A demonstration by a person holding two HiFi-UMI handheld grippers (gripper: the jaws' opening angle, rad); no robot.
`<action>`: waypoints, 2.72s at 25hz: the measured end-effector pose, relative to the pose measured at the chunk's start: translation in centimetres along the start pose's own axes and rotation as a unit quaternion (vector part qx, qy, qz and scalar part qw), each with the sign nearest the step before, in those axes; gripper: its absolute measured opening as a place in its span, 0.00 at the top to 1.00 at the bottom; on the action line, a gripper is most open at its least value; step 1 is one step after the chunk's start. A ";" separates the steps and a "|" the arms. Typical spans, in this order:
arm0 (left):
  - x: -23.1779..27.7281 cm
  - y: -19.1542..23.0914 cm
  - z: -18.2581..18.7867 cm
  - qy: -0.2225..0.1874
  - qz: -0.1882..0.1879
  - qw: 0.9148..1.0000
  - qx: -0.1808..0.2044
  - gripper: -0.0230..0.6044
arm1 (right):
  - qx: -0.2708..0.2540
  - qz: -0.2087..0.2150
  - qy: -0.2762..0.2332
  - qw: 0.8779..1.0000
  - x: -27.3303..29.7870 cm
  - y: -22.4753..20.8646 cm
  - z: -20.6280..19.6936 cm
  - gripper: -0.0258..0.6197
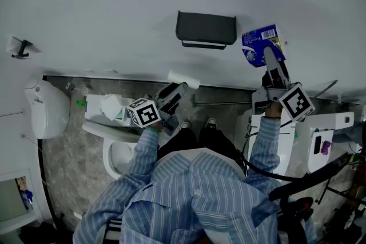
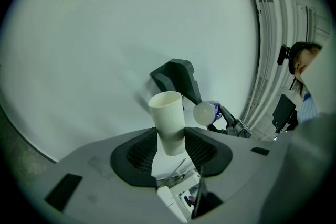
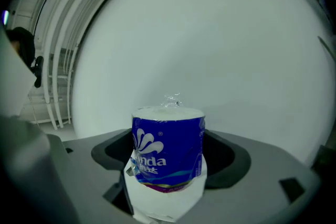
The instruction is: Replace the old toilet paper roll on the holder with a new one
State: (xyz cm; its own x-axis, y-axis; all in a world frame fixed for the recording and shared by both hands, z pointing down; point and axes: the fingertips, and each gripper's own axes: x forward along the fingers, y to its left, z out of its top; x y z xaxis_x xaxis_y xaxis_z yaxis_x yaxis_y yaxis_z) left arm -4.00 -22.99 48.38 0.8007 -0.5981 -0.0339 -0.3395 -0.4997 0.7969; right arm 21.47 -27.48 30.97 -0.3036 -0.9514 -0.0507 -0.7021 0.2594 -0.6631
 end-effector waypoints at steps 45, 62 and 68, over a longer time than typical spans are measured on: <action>-0.1 0.8 0.0 -0.031 0.047 0.998 -0.001 0.70 | 0.359 0.043 0.059 0.930 5.6 -5.8 -10.3 0.33; -1.1 1.3 0.1 -0.030 0.046 0.999 -0.004 0.70 | 0.374 0.078 0.149 0.912 6.6 -0.7 -16.6 0.33; -0.6 0.2 -0.5 -0.034 0.052 0.998 0.004 0.70 | 0.378 0.091 0.171 0.905 6.2 -0.2 -16.8 0.34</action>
State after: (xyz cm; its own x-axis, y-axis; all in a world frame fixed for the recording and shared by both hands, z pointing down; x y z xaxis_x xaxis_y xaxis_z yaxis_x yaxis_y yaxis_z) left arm -4.30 -22.43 48.82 0.7264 -0.6873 0.0074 -0.4222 -0.4377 0.7938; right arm 8.96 -30.69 43.34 -0.6423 -0.7640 -0.0619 -0.0175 0.0954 -0.9953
